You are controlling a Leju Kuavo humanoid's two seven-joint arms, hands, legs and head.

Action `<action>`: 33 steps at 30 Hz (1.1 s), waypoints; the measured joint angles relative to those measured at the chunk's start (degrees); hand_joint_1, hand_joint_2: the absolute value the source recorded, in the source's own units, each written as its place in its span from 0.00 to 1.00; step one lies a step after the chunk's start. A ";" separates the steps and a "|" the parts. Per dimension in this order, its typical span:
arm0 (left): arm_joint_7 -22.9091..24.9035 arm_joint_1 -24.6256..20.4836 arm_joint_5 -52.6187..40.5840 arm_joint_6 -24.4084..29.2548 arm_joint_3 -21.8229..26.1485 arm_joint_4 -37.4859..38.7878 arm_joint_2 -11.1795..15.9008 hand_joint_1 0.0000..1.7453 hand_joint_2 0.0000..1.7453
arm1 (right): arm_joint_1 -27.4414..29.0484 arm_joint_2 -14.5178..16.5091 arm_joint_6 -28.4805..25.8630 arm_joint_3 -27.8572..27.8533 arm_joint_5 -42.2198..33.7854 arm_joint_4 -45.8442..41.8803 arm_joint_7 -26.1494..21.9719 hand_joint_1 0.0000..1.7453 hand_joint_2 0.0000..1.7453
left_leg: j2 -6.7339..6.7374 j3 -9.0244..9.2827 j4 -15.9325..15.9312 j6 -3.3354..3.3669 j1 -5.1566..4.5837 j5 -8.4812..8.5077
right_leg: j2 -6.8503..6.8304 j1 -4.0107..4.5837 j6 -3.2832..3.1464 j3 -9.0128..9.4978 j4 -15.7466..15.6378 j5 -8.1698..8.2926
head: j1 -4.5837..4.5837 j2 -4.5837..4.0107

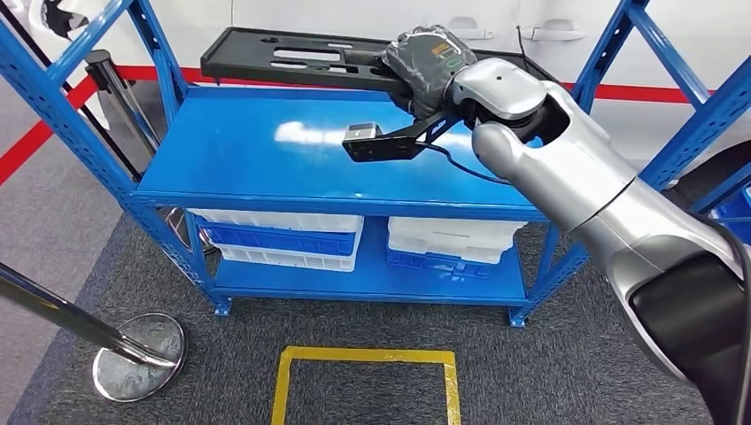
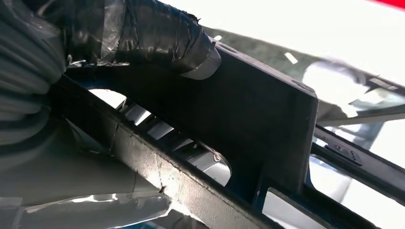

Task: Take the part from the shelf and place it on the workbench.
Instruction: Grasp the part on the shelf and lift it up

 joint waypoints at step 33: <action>0.16 0.06 -0.02 0.01 0.02 -0.04 0.28 0.00 1.00 | 0.22 0.67 0.63 0.09 2.93 0.62 0.12 1.00 1.00 | -0.27 -2.97 2.57 -0.87 0.16 -1.77 | -0.15 -0.71 -0.39 -0.60 -0.40 0.85 | -0.01 0.00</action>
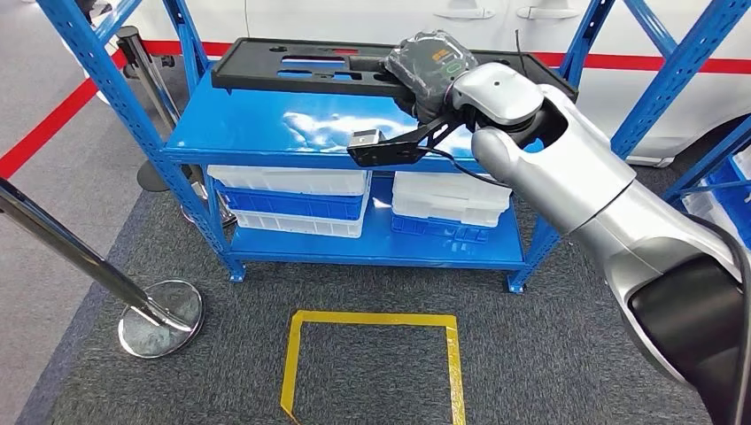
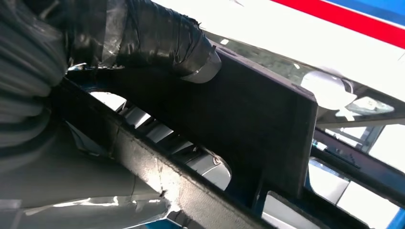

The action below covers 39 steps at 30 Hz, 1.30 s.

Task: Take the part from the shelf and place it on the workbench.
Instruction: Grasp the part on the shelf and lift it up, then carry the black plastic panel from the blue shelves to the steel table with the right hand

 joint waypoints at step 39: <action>0.63 -0.24 -0.11 -0.03 0.00 -0.02 0.57 0.00 1.00 | 0.79 -0.26 -0.23 0.63 0.04 0.62 0.25 1.00 1.00 | 0.16 10.10 1.50 -0.25 0.38 -9.33 | 0.28 0.20 0.20 -10.28 2.75 7.19 | 0.03 -0.01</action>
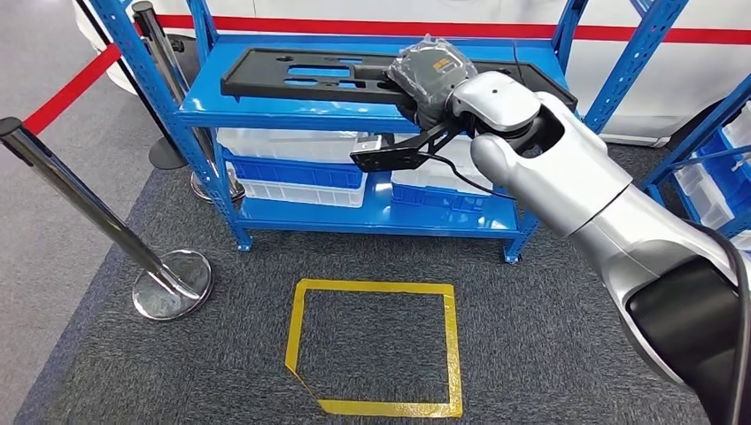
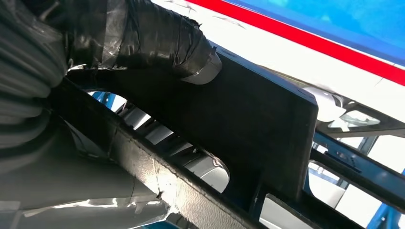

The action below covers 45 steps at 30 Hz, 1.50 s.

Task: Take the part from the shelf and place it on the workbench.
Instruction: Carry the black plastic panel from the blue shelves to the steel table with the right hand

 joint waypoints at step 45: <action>-0.08 0.10 -0.43 -0.04 0.00 -0.09 0.30 0.00 1.00 | 0.21 -1.59 0.22 -0.40 -1.01 -0.68 -0.42 1.00 1.00 | 0.98 -7.48 -3.97 1.39 0.27 10.55 | 0.22 -1.37 3.27 4.17 10.51 -8.37 | -0.01 0.01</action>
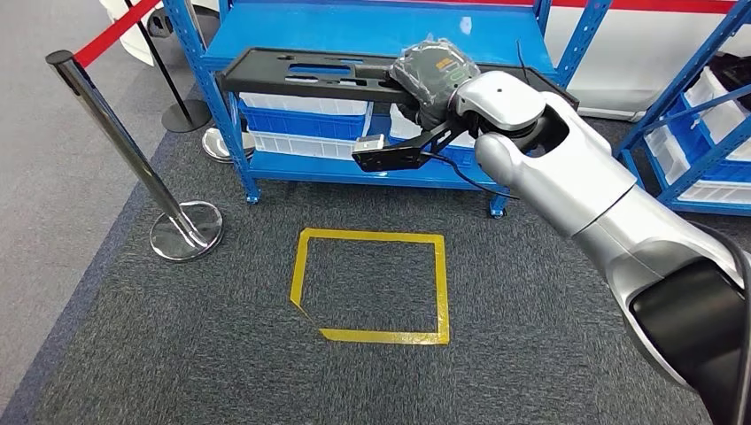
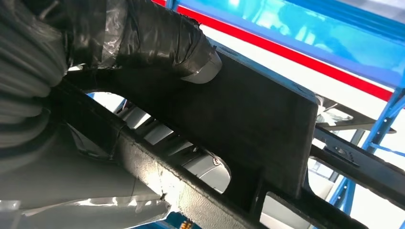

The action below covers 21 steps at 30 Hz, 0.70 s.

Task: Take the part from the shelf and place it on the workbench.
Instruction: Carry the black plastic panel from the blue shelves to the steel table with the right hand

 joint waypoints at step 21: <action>-0.15 -0.09 0.02 -0.08 0.00 -0.10 -0.02 0.00 1.00 | -0.41 0.37 0.00 -0.04 0.04 -0.14 0.09 1.00 1.00 | -0.41 7.54 -0.60 -0.23 -0.97 -6.50 | -0.14 1.60 -2.24 -2.93 -11.56 8.26 | -0.07 -0.01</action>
